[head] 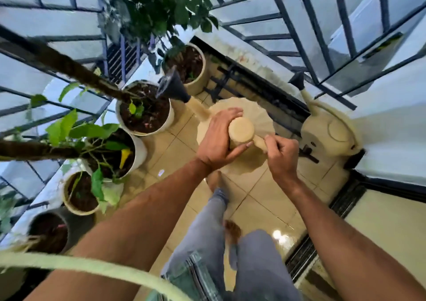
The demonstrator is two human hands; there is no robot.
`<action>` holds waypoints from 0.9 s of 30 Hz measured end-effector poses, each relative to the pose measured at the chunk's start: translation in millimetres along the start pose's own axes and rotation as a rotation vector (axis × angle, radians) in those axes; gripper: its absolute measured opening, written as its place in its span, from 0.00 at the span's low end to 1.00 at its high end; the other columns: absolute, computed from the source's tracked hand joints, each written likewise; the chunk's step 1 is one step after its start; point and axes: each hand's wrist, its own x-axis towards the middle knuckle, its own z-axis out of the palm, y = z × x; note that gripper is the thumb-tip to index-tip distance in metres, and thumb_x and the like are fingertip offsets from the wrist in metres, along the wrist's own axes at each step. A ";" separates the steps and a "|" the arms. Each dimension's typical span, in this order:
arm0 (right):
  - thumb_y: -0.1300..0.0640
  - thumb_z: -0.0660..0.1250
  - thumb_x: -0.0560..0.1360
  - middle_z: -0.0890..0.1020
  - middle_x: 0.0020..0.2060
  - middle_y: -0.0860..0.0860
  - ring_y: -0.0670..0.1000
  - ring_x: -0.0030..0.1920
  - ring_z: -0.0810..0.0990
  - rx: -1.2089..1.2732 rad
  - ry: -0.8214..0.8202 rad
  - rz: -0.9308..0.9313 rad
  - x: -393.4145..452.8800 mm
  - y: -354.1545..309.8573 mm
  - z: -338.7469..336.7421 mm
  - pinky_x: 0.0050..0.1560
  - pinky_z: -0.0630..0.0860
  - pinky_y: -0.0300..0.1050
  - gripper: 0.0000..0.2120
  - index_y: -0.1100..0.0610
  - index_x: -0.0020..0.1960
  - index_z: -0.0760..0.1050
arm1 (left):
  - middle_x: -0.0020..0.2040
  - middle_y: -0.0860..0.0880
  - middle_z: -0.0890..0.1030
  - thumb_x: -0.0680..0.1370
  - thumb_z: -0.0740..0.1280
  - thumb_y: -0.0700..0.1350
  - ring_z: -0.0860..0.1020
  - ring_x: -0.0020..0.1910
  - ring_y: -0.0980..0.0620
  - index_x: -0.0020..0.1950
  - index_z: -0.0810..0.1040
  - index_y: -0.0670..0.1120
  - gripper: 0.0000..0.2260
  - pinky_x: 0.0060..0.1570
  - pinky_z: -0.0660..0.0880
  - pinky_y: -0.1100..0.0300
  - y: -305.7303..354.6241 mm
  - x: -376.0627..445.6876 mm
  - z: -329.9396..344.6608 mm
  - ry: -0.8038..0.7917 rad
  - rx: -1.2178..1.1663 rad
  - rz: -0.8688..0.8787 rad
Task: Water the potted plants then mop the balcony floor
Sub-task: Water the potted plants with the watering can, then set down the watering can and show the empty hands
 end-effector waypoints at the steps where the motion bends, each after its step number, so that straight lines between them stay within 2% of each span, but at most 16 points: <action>1: 0.56 0.63 0.78 0.71 0.21 0.52 0.49 0.23 0.65 0.015 0.010 0.030 13.7 7.9 2.9 0.25 0.62 0.51 0.21 0.62 0.28 0.72 | 0.70 0.42 0.73 0.74 0.75 0.56 0.72 0.70 0.44 0.70 0.69 0.40 0.32 0.69 0.68 0.42 -8.4 14.6 4.9 -0.022 0.002 0.014; 3: 0.54 0.63 0.78 0.67 0.20 0.47 0.43 0.24 0.62 0.027 0.030 0.064 39.5 23.1 9.6 0.26 0.59 0.47 0.22 0.60 0.27 0.69 | 0.70 0.40 0.74 0.75 0.74 0.57 0.72 0.70 0.43 0.70 0.68 0.40 0.32 0.71 0.67 0.42 -25.8 40.1 17.7 -0.049 0.020 0.056; 5: 0.54 0.63 0.78 0.65 0.20 0.44 0.42 0.23 0.61 0.015 0.049 0.076 63.4 35.9 14.2 0.27 0.56 0.43 0.22 0.52 0.25 0.66 | 0.70 0.40 0.74 0.75 0.73 0.57 0.72 0.70 0.43 0.69 0.69 0.39 0.31 0.71 0.67 0.43 -43.6 60.1 32.4 -0.068 0.021 0.061; 6: 0.55 0.63 0.77 0.66 0.20 0.44 0.42 0.23 0.61 0.007 0.062 0.071 75.7 43.0 15.9 0.27 0.55 0.41 0.22 0.47 0.26 0.63 | 0.70 0.40 0.74 0.75 0.73 0.57 0.72 0.71 0.43 0.69 0.69 0.38 0.31 0.72 0.67 0.43 -53.4 69.7 41.3 -0.078 0.017 0.055; 8: 0.54 0.63 0.77 0.68 0.20 0.42 0.42 0.22 0.62 0.005 0.071 0.071 99.7 62.0 20.0 0.28 0.54 0.36 0.23 0.43 0.26 0.60 | 0.70 0.40 0.74 0.75 0.74 0.57 0.71 0.71 0.43 0.69 0.70 0.37 0.31 0.72 0.66 0.45 -73.2 87.0 62.5 -0.089 0.028 0.046; 15: 0.54 0.64 0.79 0.70 0.21 0.40 0.41 0.22 0.64 -0.025 0.055 0.108 167.9 138.4 35.2 0.27 0.55 0.33 0.24 0.42 0.26 0.61 | 0.71 0.40 0.73 0.76 0.72 0.58 0.71 0.72 0.43 0.69 0.69 0.37 0.31 0.72 0.67 0.43 -140.8 129.0 136.3 -0.127 0.032 0.008; 18: 0.50 0.62 0.80 0.68 0.20 0.43 0.41 0.23 0.65 -0.061 0.030 0.102 190.3 169.6 42.3 0.27 0.56 0.38 0.23 0.43 0.27 0.62 | 0.72 0.40 0.72 0.76 0.72 0.58 0.69 0.73 0.43 0.70 0.68 0.37 0.32 0.74 0.65 0.44 -168.9 140.4 165.4 -0.174 0.040 -0.014; 21: 0.52 0.61 0.82 0.73 0.24 0.41 0.40 0.25 0.70 -0.072 -0.018 0.046 207.6 193.6 50.2 0.28 0.58 0.31 0.21 0.42 0.31 0.65 | 0.73 0.40 0.71 0.77 0.70 0.59 0.67 0.75 0.43 0.71 0.68 0.37 0.33 0.75 0.64 0.42 -193.8 149.5 189.8 -0.234 0.071 -0.003; 27: 0.50 0.57 0.85 0.72 0.28 0.38 0.35 0.32 0.76 -0.185 -0.060 0.018 241.3 233.4 64.9 0.30 0.63 0.26 0.15 0.45 0.40 0.72 | 0.74 0.40 0.70 0.77 0.71 0.58 0.65 0.77 0.44 0.72 0.68 0.37 0.33 0.76 0.62 0.40 -232.7 164.5 228.8 -0.268 0.080 -0.032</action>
